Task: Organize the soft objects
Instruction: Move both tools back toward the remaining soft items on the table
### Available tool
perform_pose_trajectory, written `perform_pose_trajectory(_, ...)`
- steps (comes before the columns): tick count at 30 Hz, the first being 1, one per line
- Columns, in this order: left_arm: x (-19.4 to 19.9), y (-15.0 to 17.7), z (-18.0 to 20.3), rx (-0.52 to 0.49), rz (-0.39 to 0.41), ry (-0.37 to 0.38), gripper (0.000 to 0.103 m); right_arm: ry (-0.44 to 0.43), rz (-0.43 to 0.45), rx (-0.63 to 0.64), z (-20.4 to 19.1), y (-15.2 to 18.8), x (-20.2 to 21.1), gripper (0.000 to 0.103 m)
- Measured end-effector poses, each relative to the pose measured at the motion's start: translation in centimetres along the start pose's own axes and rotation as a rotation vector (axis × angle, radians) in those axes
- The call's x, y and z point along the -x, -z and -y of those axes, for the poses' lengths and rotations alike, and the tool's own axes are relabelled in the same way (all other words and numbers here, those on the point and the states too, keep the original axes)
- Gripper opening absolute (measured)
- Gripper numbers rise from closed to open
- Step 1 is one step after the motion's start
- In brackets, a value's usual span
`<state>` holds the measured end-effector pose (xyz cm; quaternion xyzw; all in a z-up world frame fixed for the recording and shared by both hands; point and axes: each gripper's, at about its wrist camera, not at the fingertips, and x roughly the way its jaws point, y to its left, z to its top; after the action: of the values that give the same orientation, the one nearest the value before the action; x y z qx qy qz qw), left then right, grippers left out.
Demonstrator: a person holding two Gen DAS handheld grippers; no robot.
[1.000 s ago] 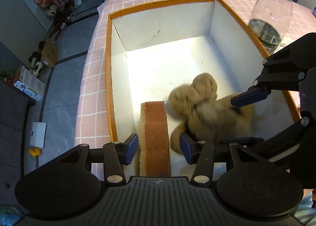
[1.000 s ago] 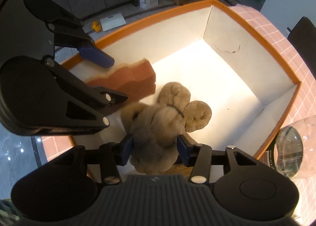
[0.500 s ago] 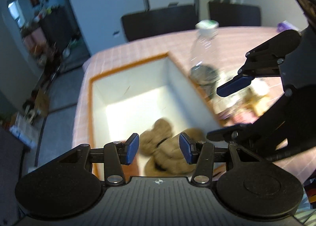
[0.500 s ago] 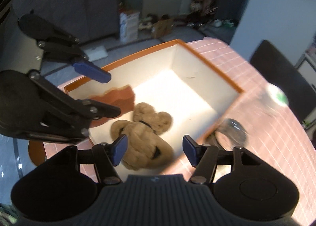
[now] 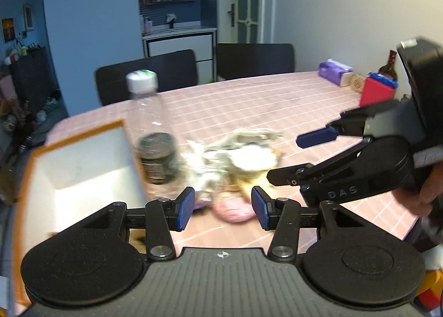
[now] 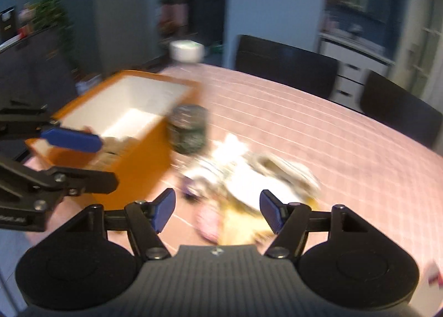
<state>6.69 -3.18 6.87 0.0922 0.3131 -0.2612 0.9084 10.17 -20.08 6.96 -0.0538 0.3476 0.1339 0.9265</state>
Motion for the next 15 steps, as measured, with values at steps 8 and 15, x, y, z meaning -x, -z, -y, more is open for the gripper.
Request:
perform_pose_trajectory(8, -4.6, 3.8, 2.5, 0.136, 0.030, -0.017, 0.055, 0.001, -0.029, -0.124, 2.4, 7.9, -2.2, 0.066)
perform_pose_trajectory(15, -6.5, 5.8, 3.0, 0.209, 0.012, -0.065, 0.054, -0.023, -0.020, -0.138, 2.5, 9.3, -4.5, 0.065)
